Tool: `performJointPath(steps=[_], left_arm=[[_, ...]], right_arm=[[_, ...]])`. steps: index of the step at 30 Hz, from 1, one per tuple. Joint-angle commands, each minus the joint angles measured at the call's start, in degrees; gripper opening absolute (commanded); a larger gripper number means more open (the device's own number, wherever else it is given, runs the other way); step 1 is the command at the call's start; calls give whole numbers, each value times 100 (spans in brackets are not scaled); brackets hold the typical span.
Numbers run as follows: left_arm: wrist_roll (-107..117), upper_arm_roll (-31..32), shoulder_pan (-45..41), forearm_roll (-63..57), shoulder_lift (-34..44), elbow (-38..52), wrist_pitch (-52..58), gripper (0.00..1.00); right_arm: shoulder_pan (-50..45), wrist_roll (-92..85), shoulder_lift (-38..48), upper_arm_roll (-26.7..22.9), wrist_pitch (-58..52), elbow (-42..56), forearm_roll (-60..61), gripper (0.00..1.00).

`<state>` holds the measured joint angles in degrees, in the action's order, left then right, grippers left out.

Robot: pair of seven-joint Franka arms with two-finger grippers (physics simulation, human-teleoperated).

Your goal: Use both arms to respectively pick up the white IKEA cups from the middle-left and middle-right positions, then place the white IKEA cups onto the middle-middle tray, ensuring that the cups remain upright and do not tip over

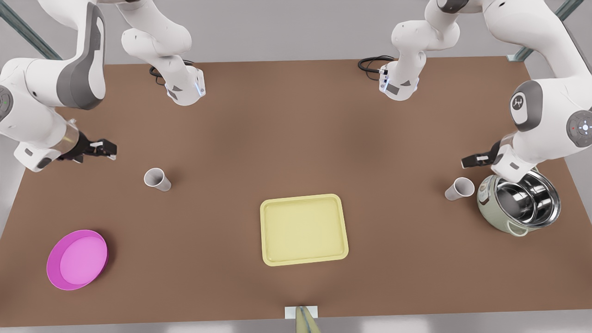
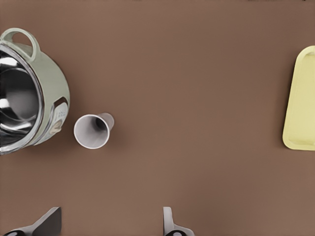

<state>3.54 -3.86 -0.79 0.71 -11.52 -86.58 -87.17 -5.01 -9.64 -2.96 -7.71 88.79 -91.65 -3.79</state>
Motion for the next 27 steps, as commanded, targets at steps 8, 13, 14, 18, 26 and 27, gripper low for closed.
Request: performJointPath(steps=[8, 13, 14, 18, 26, 27], left_arm=[[-512, -62, 413, 9, -650, -1748, -3315, 100], [-512, -53, 448, 9, -1107, -1757, -3482, 100], [-503, -53, 465, 9, -1116, -1774, -3465, 100], [-485, -53, 536, 9, -1186, -2135, -3456, 100], [-477, -71, 589, 9, -1485, -2460, -3474, 100], [-477, -71, 624, 9, -1485, -2460, -3474, 100]], right_arm=[[-88, -451, -759, -3, 2221, -1320, -78, 100], [395, -478, -1154, -3, 3250, -1936, 204, 100], [395, -478, -1260, -3, 3338, -1962, 212, 100], [395, -478, -1331, 6, 3892, -2366, 230, 100], [545, -531, -610, -3, 4674, -3834, 230, 100], [545, -531, -601, -3, 4788, -3948, 230, 100]])
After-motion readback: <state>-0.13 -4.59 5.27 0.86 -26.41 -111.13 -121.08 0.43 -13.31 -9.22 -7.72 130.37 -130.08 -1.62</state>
